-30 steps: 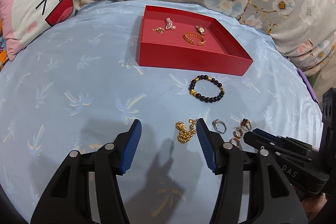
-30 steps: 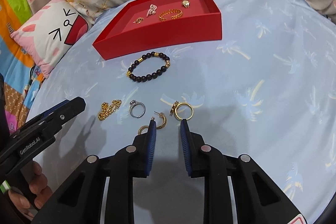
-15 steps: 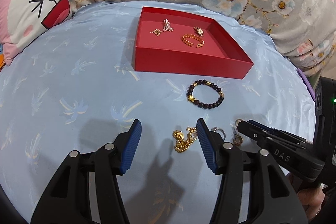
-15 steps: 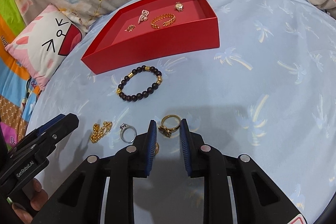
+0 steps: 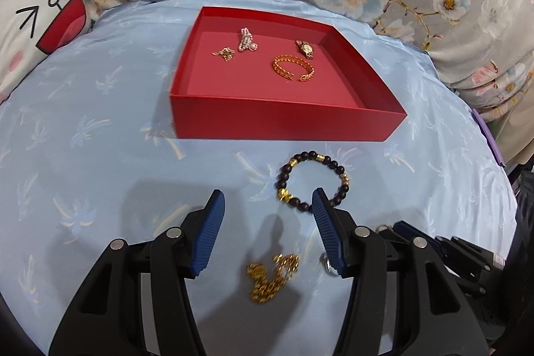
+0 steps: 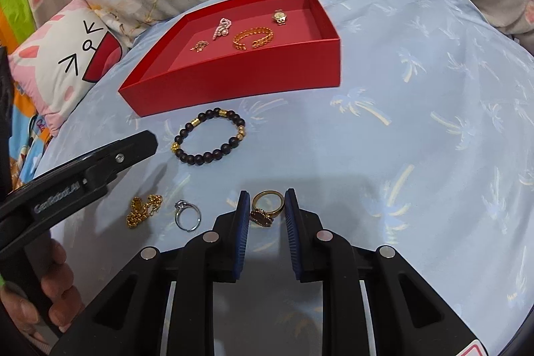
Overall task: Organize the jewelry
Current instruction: 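Grasp the black bead bracelet with the left tool while the right holds the ring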
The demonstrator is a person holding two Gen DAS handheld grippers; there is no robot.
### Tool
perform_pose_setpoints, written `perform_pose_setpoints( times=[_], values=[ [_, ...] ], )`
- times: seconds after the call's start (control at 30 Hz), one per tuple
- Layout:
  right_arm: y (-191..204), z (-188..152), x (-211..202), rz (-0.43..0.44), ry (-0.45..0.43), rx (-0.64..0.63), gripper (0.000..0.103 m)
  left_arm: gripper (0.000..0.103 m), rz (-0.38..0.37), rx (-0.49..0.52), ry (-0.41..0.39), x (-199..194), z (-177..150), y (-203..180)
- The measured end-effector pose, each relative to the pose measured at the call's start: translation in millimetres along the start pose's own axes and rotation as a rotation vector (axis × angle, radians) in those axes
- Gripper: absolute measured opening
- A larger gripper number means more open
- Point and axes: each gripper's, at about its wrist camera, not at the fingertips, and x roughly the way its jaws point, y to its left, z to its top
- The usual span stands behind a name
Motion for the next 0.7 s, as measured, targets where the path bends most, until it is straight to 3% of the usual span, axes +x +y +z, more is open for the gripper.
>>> perform_pose_setpoints(
  times=[0.27,0.4,0.5,0.6,0.7],
  values=[
    [-13.1,1.5,-8.1,0.002,0.007,0.041,0.02,0.048,0.022,0.039,0.019,28.9,14.3,-16.8],
    [-15.2,4.0,-9.1,0.007,0.006,0.045,0.02,0.034,0.04,0.062,0.028,40.2,13.2,-20.9],
    [-15.9,4.9,-8.7,0.013,0.007,0.048,0.02,0.029,0.066,0.083,0.012,41.0,11.2,-22.8],
    [-17.0,5.9,-7.8,0.019,0.009,0.048,0.02,0.01,0.071,0.082,0.01,41.2,11.2,-20.6],
    [-17.6,7.2,-8.3,0.023,0.009,0.047,0.02,0.007,0.052,0.065,0.021,39.8,12.0,-16.4]
  ],
)
